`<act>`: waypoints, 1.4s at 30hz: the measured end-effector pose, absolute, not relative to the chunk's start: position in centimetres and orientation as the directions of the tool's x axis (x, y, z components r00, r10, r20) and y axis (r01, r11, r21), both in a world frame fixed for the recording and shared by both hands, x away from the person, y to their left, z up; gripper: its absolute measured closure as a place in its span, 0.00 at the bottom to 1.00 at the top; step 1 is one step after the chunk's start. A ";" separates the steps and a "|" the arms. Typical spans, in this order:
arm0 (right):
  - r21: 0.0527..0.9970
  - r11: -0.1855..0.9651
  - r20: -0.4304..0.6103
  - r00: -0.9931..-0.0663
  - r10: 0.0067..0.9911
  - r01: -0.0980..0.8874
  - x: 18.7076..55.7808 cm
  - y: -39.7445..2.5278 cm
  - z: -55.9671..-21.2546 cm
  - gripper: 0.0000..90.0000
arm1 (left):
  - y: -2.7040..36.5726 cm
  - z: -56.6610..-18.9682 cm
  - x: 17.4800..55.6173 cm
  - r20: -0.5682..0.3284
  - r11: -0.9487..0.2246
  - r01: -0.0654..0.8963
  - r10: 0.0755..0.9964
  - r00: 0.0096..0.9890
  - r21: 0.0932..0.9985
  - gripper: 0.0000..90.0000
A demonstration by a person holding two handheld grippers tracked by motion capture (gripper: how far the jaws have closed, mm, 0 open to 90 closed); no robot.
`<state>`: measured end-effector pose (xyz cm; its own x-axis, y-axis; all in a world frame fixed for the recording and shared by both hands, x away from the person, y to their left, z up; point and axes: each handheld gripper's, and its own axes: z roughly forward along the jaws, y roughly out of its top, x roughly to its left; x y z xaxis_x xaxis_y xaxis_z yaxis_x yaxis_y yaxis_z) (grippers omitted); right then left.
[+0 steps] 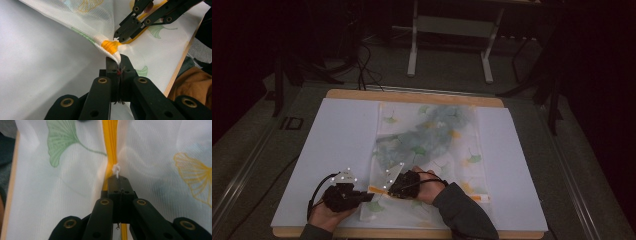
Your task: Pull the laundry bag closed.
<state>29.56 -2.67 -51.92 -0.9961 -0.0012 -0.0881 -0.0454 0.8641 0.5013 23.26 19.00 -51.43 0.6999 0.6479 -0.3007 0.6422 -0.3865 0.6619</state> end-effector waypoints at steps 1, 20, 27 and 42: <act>0.497 0.867 -0.093 -0.996 -0.005 -0.051 29.5 -2.7 -51.9 1.00 | 19.0 -51.4 23.2 -0.306 -0.380 0.644 0.647 0.698 0.664 0.98; 0.480 0.877 -0.094 -0.996 0.010 -0.037 29.4 -5.0 -51.8 1.00 | 19.4 -51.5 23.2 -0.314 -0.375 0.643 0.641 0.701 0.668 0.98; 0.479 0.878 -0.098 -0.995 0.025 -0.025 29.6 -5.9 -51.7 1.00 | 19.5 -51.4 23.1 -0.318 -0.371 0.645 0.641 0.699 0.668 0.98; 0.471 0.882 -0.099 -0.994 0.051 -0.002 29.8 -7.6 -51.7 1.00 | 19.7 -51.3 23.1 -0.315 -0.371 0.641 0.641 0.700 0.671 0.98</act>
<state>29.76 -7.57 -51.73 -0.9938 0.0508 -0.0985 -0.0017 0.8820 0.4713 23.06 19.66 -51.34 0.7003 0.6406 -0.3149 0.6415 -0.3713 0.6713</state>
